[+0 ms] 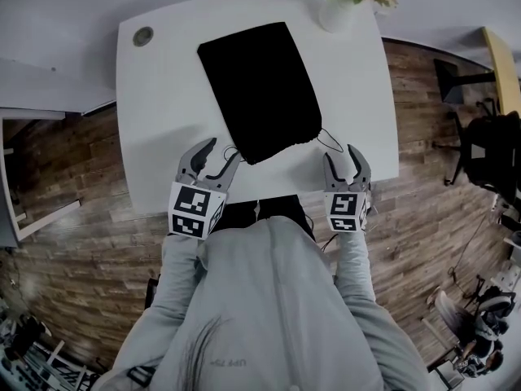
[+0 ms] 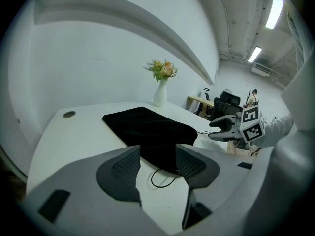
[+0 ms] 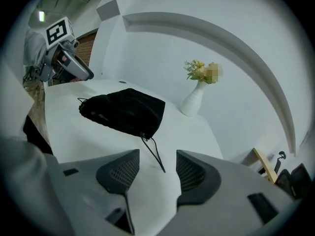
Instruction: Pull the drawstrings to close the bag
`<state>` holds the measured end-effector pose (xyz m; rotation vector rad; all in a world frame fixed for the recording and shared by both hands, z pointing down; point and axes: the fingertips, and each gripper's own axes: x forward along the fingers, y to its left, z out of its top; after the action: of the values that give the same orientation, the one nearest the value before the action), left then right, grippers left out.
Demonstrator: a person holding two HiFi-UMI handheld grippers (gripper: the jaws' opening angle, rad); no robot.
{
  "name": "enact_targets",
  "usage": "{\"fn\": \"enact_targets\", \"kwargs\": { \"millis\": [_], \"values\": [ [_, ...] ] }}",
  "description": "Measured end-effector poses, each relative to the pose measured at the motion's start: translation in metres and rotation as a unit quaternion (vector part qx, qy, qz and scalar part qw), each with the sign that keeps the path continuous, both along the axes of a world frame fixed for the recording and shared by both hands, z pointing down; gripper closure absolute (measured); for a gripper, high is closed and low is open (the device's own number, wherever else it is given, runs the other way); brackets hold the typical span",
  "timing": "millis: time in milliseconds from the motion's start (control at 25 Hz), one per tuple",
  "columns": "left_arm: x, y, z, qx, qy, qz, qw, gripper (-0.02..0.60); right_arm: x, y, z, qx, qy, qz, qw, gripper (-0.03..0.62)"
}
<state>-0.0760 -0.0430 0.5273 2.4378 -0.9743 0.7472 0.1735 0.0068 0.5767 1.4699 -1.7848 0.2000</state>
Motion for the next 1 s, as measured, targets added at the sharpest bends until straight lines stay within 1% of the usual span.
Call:
{"fn": "enact_targets", "kwargs": {
  "millis": [240,480,560,720,840,920,1000],
  "values": [
    [-0.002,0.001,0.005,-0.002,-0.005,-0.002,1.0,0.354,0.009,-0.011,0.014,-0.008,0.013,0.025,1.0,0.376],
    [-0.004,-0.001,0.007,-0.004,-0.005,-0.008,0.9999,0.354,0.014,-0.027,0.015,0.008,0.005,0.039,0.999,0.382],
    [-0.004,-0.001,0.008,-0.004,-0.004,-0.009,0.9999,0.354,0.015,-0.032,0.011,0.018,0.004,0.04,0.999,0.4],
    [-0.005,0.0,0.013,-0.012,-0.003,-0.01,0.9999,0.354,0.013,-0.042,-0.001,0.04,0.011,0.033,0.999,0.474],
    [-0.008,0.004,0.023,-0.032,-0.004,-0.015,0.9994,0.354,0.011,-0.047,-0.01,0.053,0.012,0.032,0.998,0.52],
    [-0.011,0.008,0.034,-0.05,-0.007,-0.021,0.9985,0.354,0.011,-0.048,-0.014,0.059,0.01,0.034,0.998,0.54],
    [-0.013,0.012,0.044,-0.064,-0.013,-0.027,0.9975,0.354,0.01,-0.049,-0.016,0.061,0.007,0.035,0.998,0.545]
  ]
}}
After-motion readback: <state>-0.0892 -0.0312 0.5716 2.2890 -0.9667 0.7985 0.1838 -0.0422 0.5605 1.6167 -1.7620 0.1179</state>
